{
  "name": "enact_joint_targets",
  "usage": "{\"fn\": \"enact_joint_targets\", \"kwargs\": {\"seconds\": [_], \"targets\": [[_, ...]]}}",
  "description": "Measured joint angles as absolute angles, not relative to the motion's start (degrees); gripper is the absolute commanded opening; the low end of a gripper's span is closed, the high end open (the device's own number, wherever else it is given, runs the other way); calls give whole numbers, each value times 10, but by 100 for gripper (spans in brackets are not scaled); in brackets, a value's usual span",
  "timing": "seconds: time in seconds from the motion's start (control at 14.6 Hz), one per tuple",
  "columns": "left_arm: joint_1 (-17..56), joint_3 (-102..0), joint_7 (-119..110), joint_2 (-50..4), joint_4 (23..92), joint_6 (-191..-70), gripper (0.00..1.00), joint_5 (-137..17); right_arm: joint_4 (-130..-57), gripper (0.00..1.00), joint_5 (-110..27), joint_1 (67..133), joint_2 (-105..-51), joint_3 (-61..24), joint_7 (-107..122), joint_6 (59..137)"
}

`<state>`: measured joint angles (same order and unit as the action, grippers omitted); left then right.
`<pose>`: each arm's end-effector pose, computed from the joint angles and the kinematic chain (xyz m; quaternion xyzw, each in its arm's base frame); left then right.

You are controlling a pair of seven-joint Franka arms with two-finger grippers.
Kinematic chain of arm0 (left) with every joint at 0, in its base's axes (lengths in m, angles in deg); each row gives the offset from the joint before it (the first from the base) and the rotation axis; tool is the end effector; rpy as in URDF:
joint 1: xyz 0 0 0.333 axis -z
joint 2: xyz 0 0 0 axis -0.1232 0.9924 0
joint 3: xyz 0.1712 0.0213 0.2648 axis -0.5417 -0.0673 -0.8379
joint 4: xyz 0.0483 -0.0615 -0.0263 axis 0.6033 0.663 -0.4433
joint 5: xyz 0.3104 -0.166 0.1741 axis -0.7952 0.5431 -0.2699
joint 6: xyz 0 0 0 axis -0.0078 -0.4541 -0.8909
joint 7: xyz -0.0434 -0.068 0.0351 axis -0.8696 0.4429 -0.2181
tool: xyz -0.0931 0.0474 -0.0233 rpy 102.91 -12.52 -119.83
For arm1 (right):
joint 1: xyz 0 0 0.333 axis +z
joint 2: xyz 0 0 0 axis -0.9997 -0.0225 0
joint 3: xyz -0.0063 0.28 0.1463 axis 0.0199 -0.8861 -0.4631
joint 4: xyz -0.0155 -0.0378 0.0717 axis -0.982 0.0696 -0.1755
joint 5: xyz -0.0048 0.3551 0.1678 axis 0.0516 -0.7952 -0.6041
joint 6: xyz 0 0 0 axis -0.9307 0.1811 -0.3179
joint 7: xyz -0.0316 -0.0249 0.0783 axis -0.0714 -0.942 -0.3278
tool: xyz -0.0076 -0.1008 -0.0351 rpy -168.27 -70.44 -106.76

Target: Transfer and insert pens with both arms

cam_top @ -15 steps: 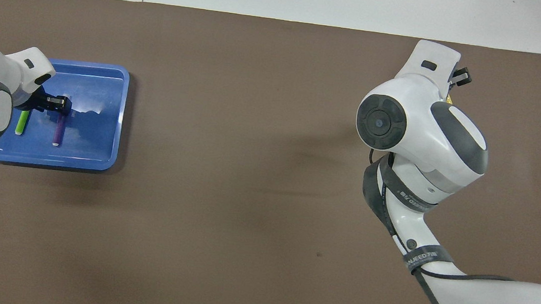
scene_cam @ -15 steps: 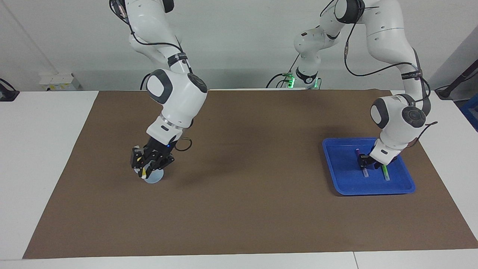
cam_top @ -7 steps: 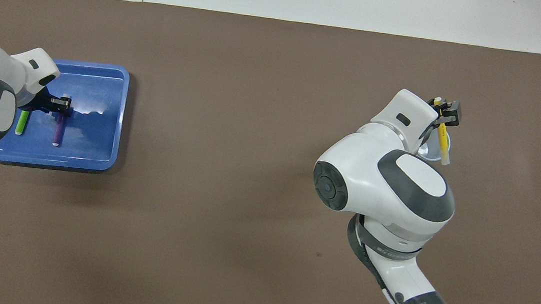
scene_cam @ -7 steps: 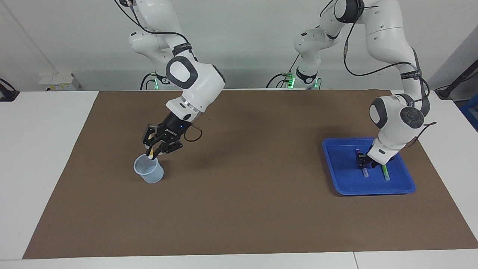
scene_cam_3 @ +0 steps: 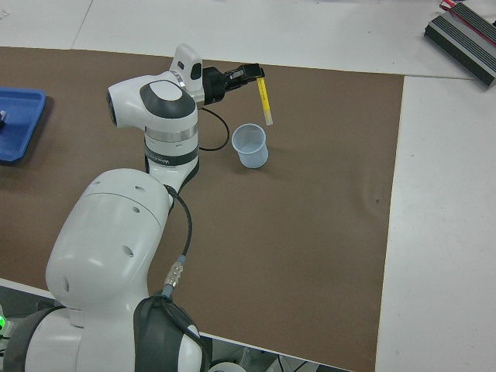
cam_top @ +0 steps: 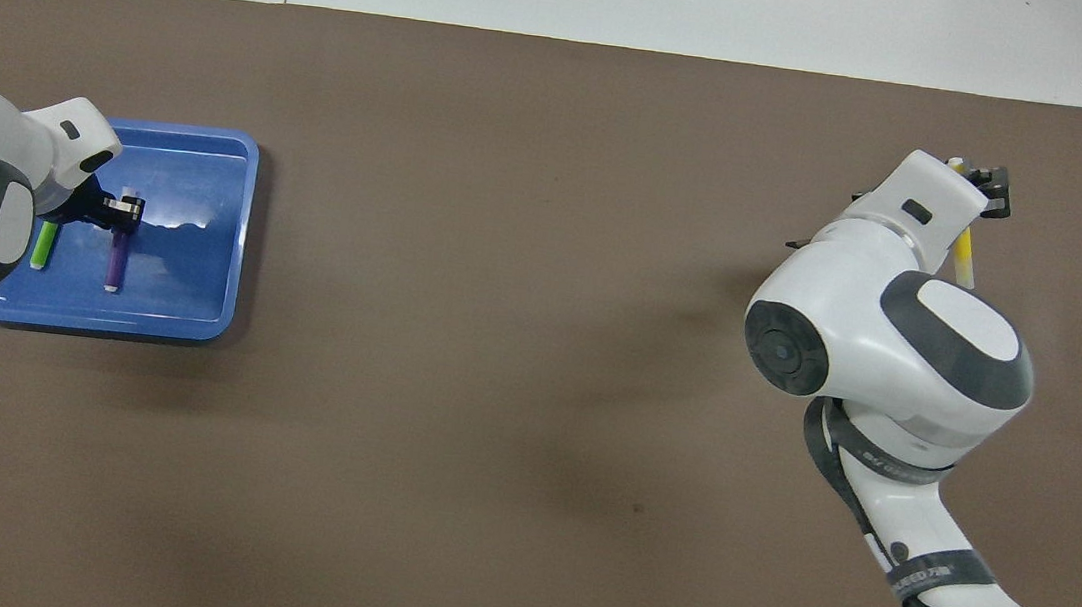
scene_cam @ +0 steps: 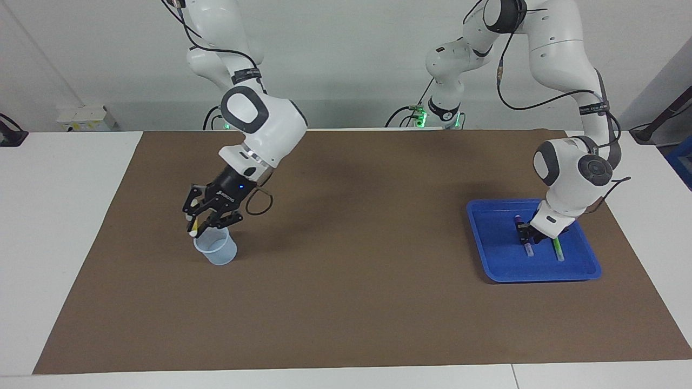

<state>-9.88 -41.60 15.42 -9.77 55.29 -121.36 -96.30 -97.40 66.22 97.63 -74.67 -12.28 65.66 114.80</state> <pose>0.6306 0.0609 0.3023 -0.9980 0.0537 0.0055 0.0331 0.6342 0.0935 0.4366 0.8578 0.0818 0.3355 0.3806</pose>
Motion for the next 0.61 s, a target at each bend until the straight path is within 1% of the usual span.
{"fn": "enact_joint_targets", "kwargs": {"seconds": [0.07, 0.14, 0.41, 0.61], "targets": [[-99, -416, 154, -98, 555, -1218, 11, -963, -963, 0, 660, 976, -753, -124, 658, 1159], [-99, -416, 154, -100, 557, -1221, 0, -963, -953, 0, 656, 977, -759, -126, 660, 1170], [-99, -415, 154, -101, 561, -1227, 0, -960, -931, 0, 642, 980, -780, -130, 694, 1238], [-99, -416, 154, -102, 558, -1224, 0, -916, -930, 0, 641, 981, -791, -131, 729, 1255]]}}
